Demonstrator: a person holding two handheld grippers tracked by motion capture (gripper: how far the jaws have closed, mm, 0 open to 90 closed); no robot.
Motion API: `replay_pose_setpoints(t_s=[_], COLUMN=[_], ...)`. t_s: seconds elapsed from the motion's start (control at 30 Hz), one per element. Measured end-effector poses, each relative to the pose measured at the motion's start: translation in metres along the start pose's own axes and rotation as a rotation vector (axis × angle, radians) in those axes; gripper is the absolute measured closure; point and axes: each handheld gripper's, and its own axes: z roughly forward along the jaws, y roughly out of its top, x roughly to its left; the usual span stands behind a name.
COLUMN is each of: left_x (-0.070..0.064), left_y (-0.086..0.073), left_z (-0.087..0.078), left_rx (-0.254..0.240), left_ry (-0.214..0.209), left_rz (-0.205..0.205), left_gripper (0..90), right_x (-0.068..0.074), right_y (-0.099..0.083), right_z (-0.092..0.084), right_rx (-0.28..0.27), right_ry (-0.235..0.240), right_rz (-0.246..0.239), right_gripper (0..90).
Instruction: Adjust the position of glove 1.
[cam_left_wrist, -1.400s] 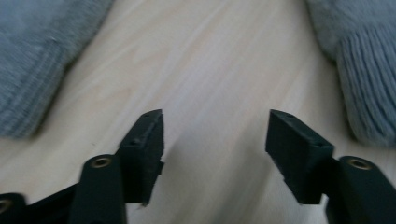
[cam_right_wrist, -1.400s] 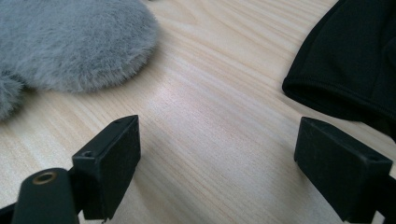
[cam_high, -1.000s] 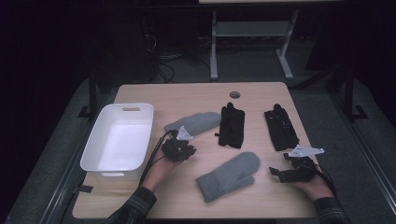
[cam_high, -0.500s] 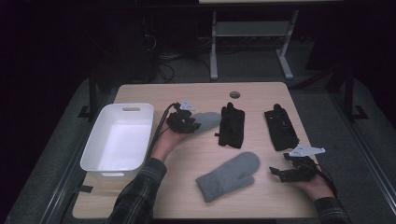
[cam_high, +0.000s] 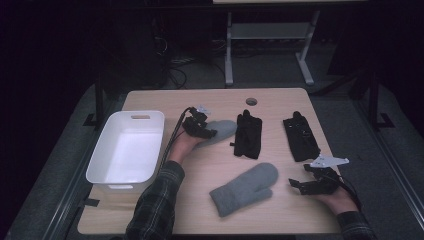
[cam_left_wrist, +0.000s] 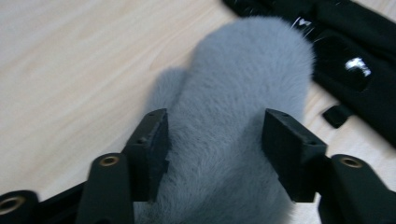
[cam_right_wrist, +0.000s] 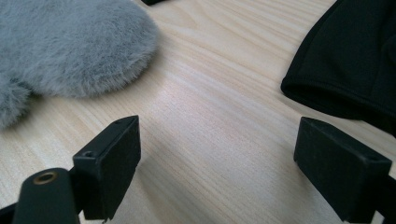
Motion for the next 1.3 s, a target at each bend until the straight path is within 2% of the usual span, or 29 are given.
replay_pose_setpoints(t_s=[0.17,0.27,0.37,0.53,0.63,0.77,1.0,1.13,1.3], left_x=[0.002,0.002,0.003,0.002,0.003,0.002,-0.009,-0.019,-0.033], left_y=[-0.003,-0.005,-0.006,-0.005,-0.004,-0.001,0.006,0.011,0.015], left_z=[0.004,0.005,0.006,0.004,0.001,-0.005,-0.023,-0.038,-0.058], left_rx=[0.013,0.017,0.016,0.011,-0.006,-0.016,-0.026,-0.041,-0.075], left_ry=[-0.021,-0.011,-0.004,-0.009,-0.021,-0.019,-0.025,-0.043,-0.101], left_rz=[-0.001,0.022,0.017,0.019,-0.014,-0.024,-0.014,0.0,-0.008], left_gripper=[46.9,59.5,71.6,82.5,85.3,86.4,86.7,86.7,86.8], right_x=[0.0,0.0,0.001,0.0,0.0,0.0,0.0,0.0,0.0], right_y=[0.0,0.0,0.0,0.0,0.0,0.0,0.0,0.0,0.0], right_z=[0.0,0.0,0.0,0.0,0.0,0.0,0.0,0.0,0.0], right_rx=[-0.001,-0.002,-0.001,-0.003,-0.001,-0.002,-0.001,0.0,-0.001], right_ry=[-0.003,-0.006,-0.008,-0.009,-0.008,-0.008,-0.007,-0.007,-0.008], right_rz=[-0.004,-0.008,-0.009,-0.008,-0.002,0.002,0.006,0.006,0.005], right_gripper=[14.8,14.8,14.8,15.1,15.1,15.1,15.1,15.1,15.1])
